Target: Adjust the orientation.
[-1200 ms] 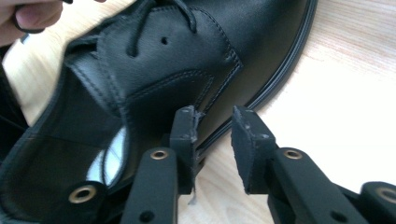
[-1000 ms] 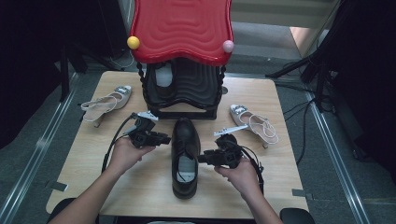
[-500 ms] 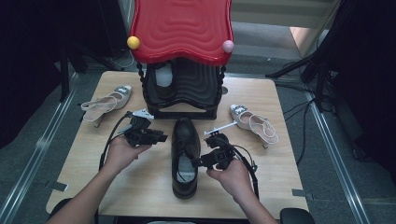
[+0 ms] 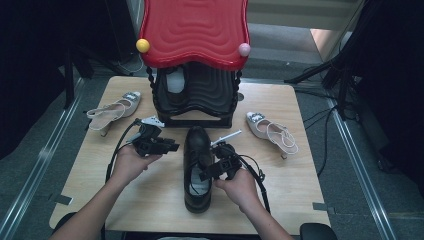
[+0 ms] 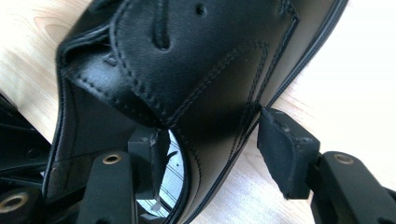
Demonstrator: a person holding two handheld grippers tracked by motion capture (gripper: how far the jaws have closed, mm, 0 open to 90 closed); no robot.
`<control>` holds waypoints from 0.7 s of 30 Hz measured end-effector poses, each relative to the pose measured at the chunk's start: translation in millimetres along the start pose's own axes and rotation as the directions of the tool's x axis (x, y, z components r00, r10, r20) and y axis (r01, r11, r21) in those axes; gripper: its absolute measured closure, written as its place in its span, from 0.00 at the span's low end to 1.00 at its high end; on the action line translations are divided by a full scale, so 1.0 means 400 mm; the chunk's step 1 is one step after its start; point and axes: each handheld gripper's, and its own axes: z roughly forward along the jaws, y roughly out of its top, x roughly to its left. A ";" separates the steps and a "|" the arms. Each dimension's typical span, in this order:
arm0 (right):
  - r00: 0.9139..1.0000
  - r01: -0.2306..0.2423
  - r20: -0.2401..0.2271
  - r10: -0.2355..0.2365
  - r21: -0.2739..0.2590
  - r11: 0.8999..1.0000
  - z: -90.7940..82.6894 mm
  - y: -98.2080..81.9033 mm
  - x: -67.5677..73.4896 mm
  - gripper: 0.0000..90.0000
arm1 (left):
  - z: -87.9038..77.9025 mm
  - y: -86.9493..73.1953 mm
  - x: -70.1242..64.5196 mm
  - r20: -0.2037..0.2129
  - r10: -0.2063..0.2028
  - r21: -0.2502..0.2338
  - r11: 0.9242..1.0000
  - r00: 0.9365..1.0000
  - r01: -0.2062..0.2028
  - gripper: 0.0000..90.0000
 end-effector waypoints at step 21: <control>0.998 -0.054 -0.001 0.055 0.117 0.992 0.013 0.013 -0.029 0.82 | -0.013 0.008 -0.001 -0.009 0.007 -0.018 1.000 1.000 -0.007 0.77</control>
